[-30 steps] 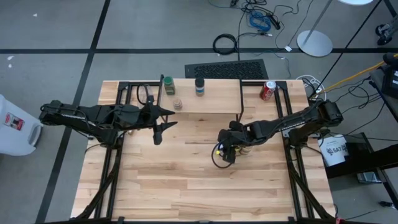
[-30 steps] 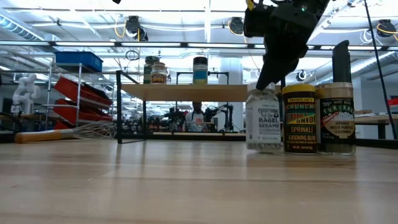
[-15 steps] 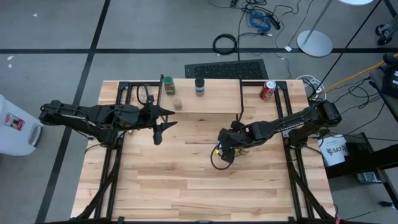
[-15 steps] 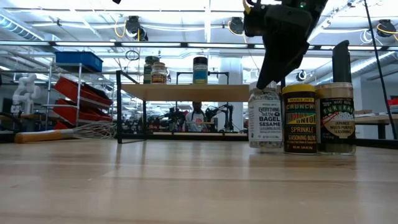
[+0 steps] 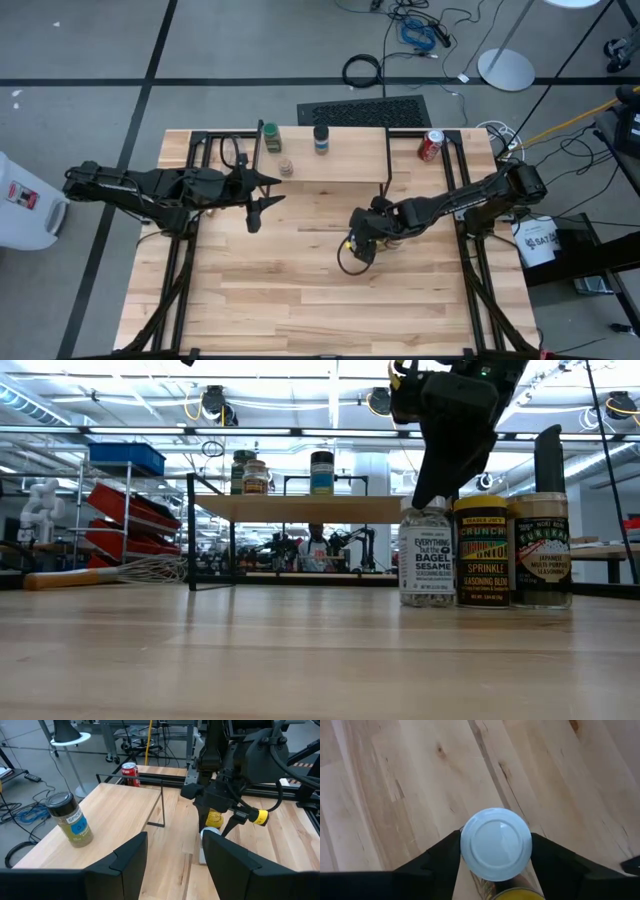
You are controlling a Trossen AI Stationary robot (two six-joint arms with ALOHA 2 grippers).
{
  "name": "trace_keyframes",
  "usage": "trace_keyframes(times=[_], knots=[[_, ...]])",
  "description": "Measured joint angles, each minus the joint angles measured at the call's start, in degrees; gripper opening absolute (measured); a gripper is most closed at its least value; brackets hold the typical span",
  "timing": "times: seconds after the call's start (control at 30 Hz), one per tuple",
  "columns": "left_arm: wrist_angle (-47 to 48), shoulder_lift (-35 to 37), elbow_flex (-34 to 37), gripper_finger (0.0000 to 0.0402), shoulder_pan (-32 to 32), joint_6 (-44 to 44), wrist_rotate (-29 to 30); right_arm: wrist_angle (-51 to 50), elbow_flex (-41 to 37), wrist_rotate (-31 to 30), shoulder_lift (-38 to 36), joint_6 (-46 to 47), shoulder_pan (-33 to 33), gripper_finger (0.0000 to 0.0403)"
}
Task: Shelf spices
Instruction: Remove the white seasoning bottle from the shelf, then remove the brown seasoning bottle from the shelf
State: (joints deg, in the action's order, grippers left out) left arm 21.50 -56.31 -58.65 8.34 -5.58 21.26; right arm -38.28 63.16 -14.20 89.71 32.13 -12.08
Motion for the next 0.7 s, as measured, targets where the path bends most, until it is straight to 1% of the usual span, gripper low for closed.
trace_keyframes(times=[0.13, 0.27, 0.7], knots=[[0.00, 0.00, 0.00, 0.0198, 0.00, 0.00, 0.00, 0.07, 0.00, -2.12, 0.00, -0.16, -0.50, 0.0243], [-0.02, 0.00, 0.00, 0.0198, 0.01, -0.02, 0.00, 0.19, 0.00, -2.25, 0.00, -1.25, -0.95, 0.0256], [-0.02, 0.00, 0.00, 0.0198, 0.00, -0.09, 0.00, 0.33, 0.00, -2.27, -0.55, -3.01, -1.17, 0.0263]])
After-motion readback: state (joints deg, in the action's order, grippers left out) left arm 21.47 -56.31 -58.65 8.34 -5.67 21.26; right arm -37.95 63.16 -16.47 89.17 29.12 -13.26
